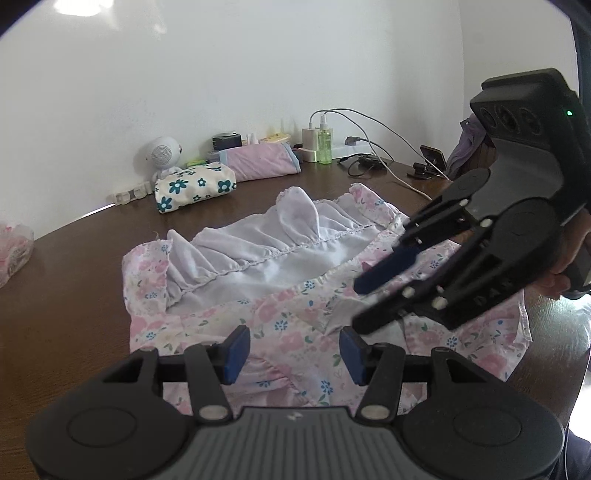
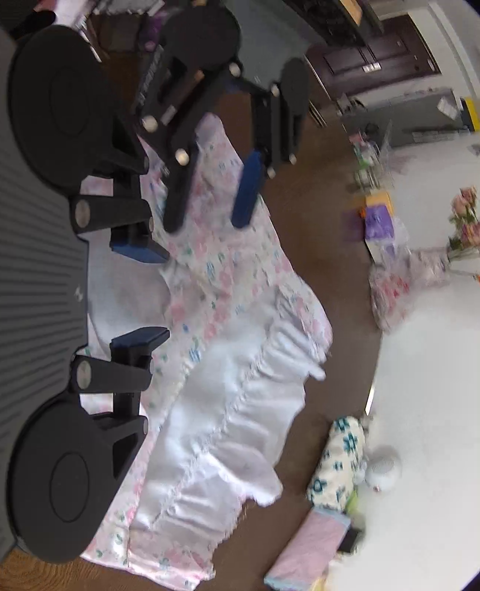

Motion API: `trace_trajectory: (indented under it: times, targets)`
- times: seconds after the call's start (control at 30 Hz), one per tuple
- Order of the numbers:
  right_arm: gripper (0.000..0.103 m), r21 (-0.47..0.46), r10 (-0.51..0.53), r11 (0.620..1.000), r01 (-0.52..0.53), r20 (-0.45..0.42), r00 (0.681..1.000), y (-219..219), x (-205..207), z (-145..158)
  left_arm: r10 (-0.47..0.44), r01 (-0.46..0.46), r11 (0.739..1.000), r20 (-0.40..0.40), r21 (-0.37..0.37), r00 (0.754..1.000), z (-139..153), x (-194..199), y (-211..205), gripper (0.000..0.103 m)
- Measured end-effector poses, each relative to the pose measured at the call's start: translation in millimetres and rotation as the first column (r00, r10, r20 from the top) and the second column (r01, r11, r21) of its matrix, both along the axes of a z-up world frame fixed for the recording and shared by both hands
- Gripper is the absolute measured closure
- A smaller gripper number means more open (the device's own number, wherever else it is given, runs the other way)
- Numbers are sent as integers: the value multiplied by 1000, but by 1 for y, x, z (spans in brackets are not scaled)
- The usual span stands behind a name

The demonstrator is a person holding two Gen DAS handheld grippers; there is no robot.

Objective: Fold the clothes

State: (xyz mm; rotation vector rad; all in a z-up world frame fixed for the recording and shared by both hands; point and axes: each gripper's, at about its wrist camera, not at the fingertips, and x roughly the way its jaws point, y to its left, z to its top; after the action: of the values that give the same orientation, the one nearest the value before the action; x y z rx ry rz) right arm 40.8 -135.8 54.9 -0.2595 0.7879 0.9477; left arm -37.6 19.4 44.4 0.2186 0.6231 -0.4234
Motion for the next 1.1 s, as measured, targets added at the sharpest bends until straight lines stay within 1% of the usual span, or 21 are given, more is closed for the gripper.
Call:
trace_trajectory:
  times: [0.03, 0.07, 0.1, 0.13, 0.17, 0.27, 0.33, 0.4, 0.43, 0.5, 0.53, 0.57, 0.63, 0.73, 0.83, 0.9, 1.0, 1.07, 1.1]
  targets:
    - [76, -11, 25, 1000, -25, -12, 1000, 6, 0, -2, 6, -6, 1000, -4, -6, 1000, -1, 1, 2, 51]
    - [80, -22, 46, 999, -46, -21, 999, 12, 1, -4, 14, -14, 1000, -11, -9, 1000, -2, 1, 3, 51]
    - [85, -41, 29, 999, -29, -10, 1000, 19, 4, -8, 20, -20, 1000, -17, -5, 1000, -3, 2, 2, 52]
    - [86, -57, 10, 998, -10, -1, 1000, 25, 8, -11, 20, -20, 1000, -15, 1, 1000, -5, 0, 1, 52]
    - [87, -50, -20, 999, 19, -12, 1000, 27, 14, -13, 20, -19, 1000, -11, 9, 1000, -6, -2, 0, 52]
    - [87, 11, -106, 994, 107, -79, 991, 24, 35, -16, 6, -6, 1000, -13, 13, 1000, -11, -6, -3, 52]
    - [87, 32, -135, 990, 140, -113, 984, 21, 45, -20, -1, 2, 1000, -18, 17, 1000, -15, -8, -5, 52]
    - [87, 31, -141, 989, 145, -107, 984, 22, 46, -21, -6, 7, 1000, -17, 29, 1000, -17, -9, -7, 52]
    - [87, 40, -148, 988, 151, -76, 986, 20, 42, -18, -10, 11, 1000, -14, 22, 1000, -15, -9, -7, 52]
    - [87, 59, -164, 985, 164, -17, 986, 16, 36, -11, -41, 41, 999, -13, -23, 999, -10, -9, -5, 52]
    - [87, 81, -180, 980, 180, -5, 984, 11, 34, -6, -57, 56, 998, -14, -38, 998, -8, -7, -5, 52]
    - [87, 104, -205, 973, 205, -12, 979, 5, 34, 0, -65, 64, 997, -14, -37, 998, -8, -5, -7, 52]
    - [86, 140, -220, 965, 222, -31, 975, -7, 34, 9, -87, 86, 996, -22, -22, 996, -10, 2, -12, 52]
    - [85, 155, -230, 960, 234, -42, 972, -21, 30, 17, -134, 131, 991, -77, -34, 988, -18, 14, -19, 52]
    - [85, 193, -216, 954, 228, -83, 973, -25, 28, 17, -162, 161, 987, -94, -16, 982, -24, 16, -25, 50]
    - [85, 186, -186, 962, 198, -82, 979, -16, 27, 14, -160, 159, 987, -96, -18, 982, -25, 15, -23, 50]
    - [87, 130, -137, 980, 148, -93, 986, 6, 30, -3, -145, 143, 989, -93, -33, 985, -23, 12, -18, 50]
    - [87, 85, -141, 985, 151, -117, 983, 14, 31, -18, -132, 129, 991, -82, -40, 988, -20, 8, -12, 50]
    - [86, 85, -144, 984, 155, -120, 982, 14, 31, -21, -121, 118, 992, -73, -50, 990, -16, 6, -8, 50]
